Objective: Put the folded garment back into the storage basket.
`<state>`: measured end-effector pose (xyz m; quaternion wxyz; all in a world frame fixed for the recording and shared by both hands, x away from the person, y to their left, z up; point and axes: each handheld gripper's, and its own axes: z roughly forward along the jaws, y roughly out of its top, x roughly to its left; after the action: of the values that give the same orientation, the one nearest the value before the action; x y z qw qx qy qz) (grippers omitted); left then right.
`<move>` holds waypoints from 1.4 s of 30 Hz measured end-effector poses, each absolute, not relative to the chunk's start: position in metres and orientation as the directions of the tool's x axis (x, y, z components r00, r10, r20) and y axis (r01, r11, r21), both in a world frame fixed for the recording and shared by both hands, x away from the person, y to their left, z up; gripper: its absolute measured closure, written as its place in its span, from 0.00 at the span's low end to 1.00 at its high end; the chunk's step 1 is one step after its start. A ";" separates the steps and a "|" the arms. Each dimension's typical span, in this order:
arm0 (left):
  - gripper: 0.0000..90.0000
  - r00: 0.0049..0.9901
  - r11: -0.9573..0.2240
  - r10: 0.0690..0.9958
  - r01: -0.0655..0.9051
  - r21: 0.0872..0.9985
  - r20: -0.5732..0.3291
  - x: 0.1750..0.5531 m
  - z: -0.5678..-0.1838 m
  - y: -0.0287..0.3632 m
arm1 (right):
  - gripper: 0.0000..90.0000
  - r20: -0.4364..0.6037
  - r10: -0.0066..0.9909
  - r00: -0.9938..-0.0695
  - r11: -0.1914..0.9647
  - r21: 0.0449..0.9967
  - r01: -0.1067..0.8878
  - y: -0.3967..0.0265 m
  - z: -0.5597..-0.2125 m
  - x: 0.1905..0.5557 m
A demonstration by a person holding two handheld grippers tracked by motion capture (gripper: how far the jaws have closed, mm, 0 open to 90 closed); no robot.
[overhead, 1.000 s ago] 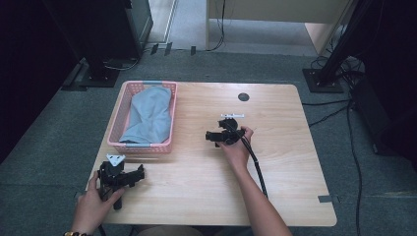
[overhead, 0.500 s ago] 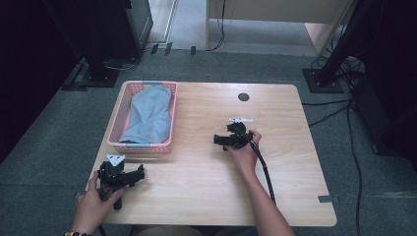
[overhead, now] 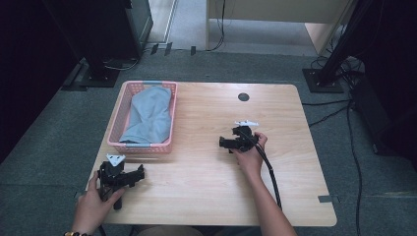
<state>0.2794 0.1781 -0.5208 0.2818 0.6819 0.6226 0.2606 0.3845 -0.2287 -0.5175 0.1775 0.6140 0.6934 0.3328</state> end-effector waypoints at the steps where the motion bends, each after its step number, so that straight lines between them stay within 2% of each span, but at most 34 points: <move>1: 0.00 0.089 -0.066 0.996 0.702 0.709 0.004 0.279 -0.521 0.178 | 0.00 0.162 0.969 -0.185 0.023 0.689 0.724 -0.230 -0.519 0.383; 19: 0.00 0.089 -0.066 0.996 0.702 0.709 0.004 0.279 -0.521 0.178 | 0.00 0.128 0.973 -0.194 0.039 0.732 0.680 -0.246 -0.525 0.369; 42: 0.00 0.089 -0.067 0.996 0.703 0.708 0.005 0.279 -0.521 0.178 | 0.00 0.145 0.981 -0.129 -0.019 0.734 0.679 -0.271 -0.525 0.352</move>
<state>0.2793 0.1782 -0.5208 0.2814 0.6823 0.6225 0.2605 0.3524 -0.2708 -0.5247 0.2168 0.6233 0.6658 0.3482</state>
